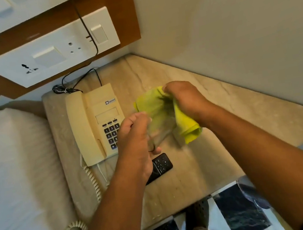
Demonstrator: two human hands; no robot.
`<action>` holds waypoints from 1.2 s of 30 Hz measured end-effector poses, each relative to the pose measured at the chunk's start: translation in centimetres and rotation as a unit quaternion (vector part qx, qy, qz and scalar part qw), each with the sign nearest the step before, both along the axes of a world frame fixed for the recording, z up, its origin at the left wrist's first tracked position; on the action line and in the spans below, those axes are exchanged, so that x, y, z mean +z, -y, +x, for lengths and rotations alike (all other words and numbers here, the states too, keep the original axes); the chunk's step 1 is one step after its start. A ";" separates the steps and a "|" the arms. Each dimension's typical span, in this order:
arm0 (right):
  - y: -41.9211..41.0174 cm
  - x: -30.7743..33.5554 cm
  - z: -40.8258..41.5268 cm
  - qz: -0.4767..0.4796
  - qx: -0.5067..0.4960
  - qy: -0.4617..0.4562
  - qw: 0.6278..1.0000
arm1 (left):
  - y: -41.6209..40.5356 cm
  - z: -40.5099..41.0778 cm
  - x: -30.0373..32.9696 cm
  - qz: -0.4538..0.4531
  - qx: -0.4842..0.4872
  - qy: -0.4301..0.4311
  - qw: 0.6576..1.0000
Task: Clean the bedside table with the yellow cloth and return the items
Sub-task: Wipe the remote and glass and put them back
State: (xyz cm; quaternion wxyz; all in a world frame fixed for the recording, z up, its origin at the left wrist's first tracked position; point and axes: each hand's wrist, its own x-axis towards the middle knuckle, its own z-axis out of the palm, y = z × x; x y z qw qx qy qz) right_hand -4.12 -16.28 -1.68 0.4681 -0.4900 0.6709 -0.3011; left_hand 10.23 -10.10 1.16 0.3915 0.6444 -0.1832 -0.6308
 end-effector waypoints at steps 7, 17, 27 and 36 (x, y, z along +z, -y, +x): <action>-1.6 -0.4 1.5 0.126 -0.209 0.476 0.845 | -0.4 0.6 0.2 0.108 0.021 -0.104 0.988; -4.8 -1.1 4.0 0.173 -0.300 0.558 0.754 | -2.5 -0.7 -1.9 -0.246 -0.073 0.229 0.939; -5.6 -0.4 4.3 0.171 -0.235 0.578 0.762 | -2.7 1.7 -1.6 -0.212 -0.141 0.232 0.939; -5.9 0.1 4.5 -0.032 -0.345 0.074 0.935 | -2.4 2.2 -1.0 0.055 -0.016 -0.153 0.987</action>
